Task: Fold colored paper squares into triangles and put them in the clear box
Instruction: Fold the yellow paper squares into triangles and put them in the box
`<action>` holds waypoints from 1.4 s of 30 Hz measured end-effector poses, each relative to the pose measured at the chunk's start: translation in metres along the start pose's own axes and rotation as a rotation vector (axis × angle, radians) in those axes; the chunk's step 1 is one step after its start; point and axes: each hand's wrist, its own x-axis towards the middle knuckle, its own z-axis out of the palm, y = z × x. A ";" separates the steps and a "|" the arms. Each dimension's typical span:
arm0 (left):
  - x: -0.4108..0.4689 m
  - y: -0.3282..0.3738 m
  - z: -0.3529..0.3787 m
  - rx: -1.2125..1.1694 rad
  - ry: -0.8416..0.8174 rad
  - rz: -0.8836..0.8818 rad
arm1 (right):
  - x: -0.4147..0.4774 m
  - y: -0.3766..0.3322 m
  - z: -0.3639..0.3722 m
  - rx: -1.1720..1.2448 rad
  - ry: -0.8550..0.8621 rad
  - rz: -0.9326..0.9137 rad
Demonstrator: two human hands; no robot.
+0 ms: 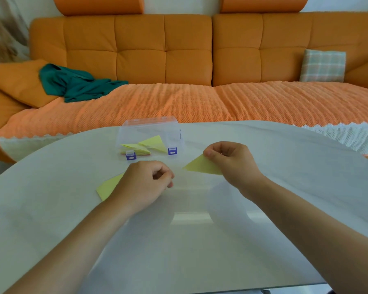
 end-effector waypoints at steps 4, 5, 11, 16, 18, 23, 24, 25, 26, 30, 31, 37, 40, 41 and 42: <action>0.001 0.004 0.003 -0.202 0.076 0.046 | -0.005 0.000 0.012 0.026 -0.120 0.011; 0.001 0.006 0.005 -0.214 0.052 0.059 | -0.006 0.000 0.016 0.034 -0.140 0.007; 0.005 0.004 0.005 -0.229 0.075 0.069 | -0.010 0.001 0.027 0.034 -0.195 0.000; 0.007 -0.002 -0.006 -0.135 0.082 0.120 | -0.006 0.001 0.028 -0.048 -0.176 0.002; 0.007 -0.006 -0.010 -0.032 0.028 0.127 | -0.004 0.002 0.028 -0.052 -0.108 -0.005; 0.018 -0.026 -0.036 0.149 0.084 0.098 | 0.007 0.003 0.038 -0.082 0.020 0.007; 0.021 -0.031 -0.043 0.168 0.134 0.110 | 0.012 0.001 0.043 -0.083 0.035 -0.001; 0.025 -0.035 -0.049 0.182 0.188 0.131 | 0.018 -0.002 0.048 -0.088 0.047 -0.013; 0.030 -0.039 -0.055 0.204 0.237 0.152 | 0.027 -0.006 0.054 -0.098 0.054 -0.027; 0.044 -0.056 -0.064 0.363 0.267 0.200 | 0.073 -0.029 0.082 -0.184 0.013 -0.072; 0.046 -0.059 -0.063 0.398 0.235 0.211 | 0.085 -0.033 0.090 -0.214 -0.002 -0.079; 0.057 -0.073 -0.054 0.507 0.104 0.181 | 0.137 -0.038 0.124 -0.465 -0.123 -0.040; 0.062 -0.078 -0.054 0.519 0.043 0.126 | 0.146 -0.033 0.128 -0.604 -0.250 0.037; 0.063 -0.079 -0.054 0.515 0.030 0.113 | 0.148 -0.031 0.128 -0.646 -0.279 0.048; 0.064 -0.080 -0.053 0.516 0.022 0.107 | 0.151 -0.030 0.128 -0.673 -0.295 0.053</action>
